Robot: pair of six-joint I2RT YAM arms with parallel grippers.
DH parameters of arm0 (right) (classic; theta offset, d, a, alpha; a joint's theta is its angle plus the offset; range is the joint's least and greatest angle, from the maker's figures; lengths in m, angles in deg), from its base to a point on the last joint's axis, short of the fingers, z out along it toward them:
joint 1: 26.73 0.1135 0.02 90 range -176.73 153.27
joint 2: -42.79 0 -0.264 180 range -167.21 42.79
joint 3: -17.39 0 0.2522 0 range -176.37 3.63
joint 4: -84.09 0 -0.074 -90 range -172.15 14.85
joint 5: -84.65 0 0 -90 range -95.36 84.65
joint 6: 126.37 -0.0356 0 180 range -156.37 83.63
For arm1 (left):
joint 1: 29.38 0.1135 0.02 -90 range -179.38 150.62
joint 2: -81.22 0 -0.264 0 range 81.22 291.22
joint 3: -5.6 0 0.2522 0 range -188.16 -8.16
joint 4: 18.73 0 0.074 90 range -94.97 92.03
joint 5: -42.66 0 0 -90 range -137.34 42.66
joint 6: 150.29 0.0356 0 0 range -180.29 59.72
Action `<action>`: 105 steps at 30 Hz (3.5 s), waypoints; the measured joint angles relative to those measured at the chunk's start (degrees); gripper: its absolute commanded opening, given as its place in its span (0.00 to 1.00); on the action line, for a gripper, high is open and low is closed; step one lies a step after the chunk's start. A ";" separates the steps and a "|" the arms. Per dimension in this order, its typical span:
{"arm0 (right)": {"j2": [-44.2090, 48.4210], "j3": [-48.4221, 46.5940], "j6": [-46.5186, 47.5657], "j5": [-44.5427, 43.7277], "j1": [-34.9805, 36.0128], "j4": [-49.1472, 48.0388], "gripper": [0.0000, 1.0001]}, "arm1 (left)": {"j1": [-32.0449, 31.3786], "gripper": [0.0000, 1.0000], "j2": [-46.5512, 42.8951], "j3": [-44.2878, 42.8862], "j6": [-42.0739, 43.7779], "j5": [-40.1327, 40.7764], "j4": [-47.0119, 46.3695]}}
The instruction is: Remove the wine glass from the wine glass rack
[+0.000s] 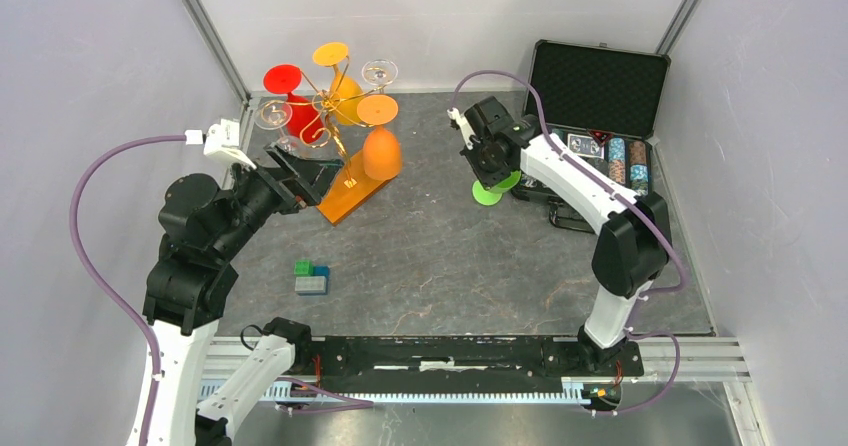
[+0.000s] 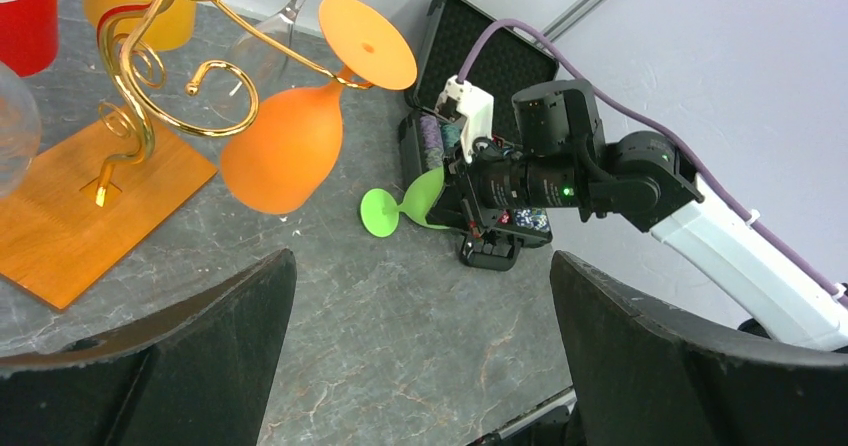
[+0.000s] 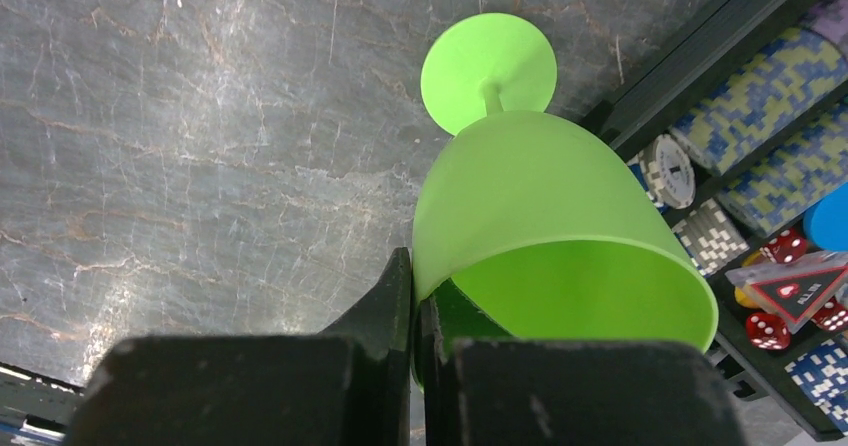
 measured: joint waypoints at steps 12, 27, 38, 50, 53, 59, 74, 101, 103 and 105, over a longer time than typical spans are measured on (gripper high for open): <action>-7.87 -11.41 4.11 0.85 -1.64 5.35 0.23 | 0.00 1.00 1.22 -1.60 2.14 0.15 1.55; -9.01 -15.08 6.51 2.78 -2.49 3.87 0.67 | 0.00 1.00 1.95 -1.81 2.89 0.76 1.66; 16.04 4.90 3.23 9.75 -2.47 -10.82 0.68 | 0.00 0.92 5.92 -2.51 0.42 0.42 -3.26; 40.15 33.40 -13.38 20.68 -2.45 -32.06 0.56 | -0.02 0.77 21.20 -7.39 -8.02 -0.15 -11.63; 41.55 35.04 -15.34 21.97 -2.45 -34.25 0.55 | -0.04 0.77 23.43 -7.61 -8.48 3.50 -11.47; 43.01 36.13 -15.85 22.21 -2.45 -35.89 0.52 | -0.04 0.63 28.13 -9.70 -8.37 6.82 -11.30; 45.13 40.19 -15.41 14.51 -2.45 -36.02 0.44 | -0.04 0.51 34.93 -14.95 -5.86 3.85 -7.63; 50.34 43.76 -17.40 5.88 -2.45 -39.65 0.44 | 0.04 0.30 37.18 -16.55 -5.88 -0.07 -4.68; 50.34 44.15 -17.62 5.49 -2.45 -39.78 0.44 | 0.33 0.23 37.18 -16.55 -6.05 -0.59 -4.59; 50.38 44.48 -17.79 4.92 -2.45 -39.98 0.44 | 0.94 0.18 37.18 -16.52 -6.75 -1.79 -4.33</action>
